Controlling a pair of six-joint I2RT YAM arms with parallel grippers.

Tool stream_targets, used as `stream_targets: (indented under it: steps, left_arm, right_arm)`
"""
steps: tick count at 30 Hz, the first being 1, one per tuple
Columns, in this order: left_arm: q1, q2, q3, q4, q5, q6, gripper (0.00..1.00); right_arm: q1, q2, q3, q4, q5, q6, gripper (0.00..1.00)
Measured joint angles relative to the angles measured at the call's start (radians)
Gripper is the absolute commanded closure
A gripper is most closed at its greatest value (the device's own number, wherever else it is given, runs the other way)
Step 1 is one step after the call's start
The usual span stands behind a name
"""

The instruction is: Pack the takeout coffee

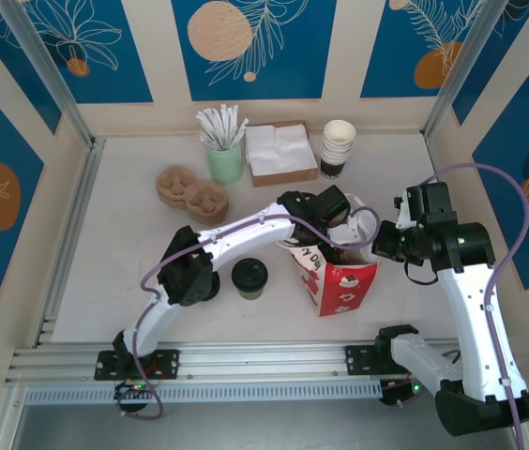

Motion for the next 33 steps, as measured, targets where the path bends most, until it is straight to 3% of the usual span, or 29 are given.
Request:
stream_targets:
  steps: [8, 21, 33]
  left_arm:
    - [-0.003, 0.014, 0.0, 0.0, -0.006, -0.001, 0.58]
    - [-0.006, 0.005, 0.005, 0.003, -0.005, -0.024, 0.26]
    - [-0.01, -0.117, 0.034, 0.001, 0.031, -0.036, 0.22]
  right_arm:
    - [0.004, -0.006, -0.008, 0.003, 0.015, 0.007, 1.0]
    - [0.01, -0.031, -0.039, 0.011, 0.015, 0.016, 1.0]
    - [0.015, -0.027, -0.04, -0.013, 0.03, 0.046, 1.0]
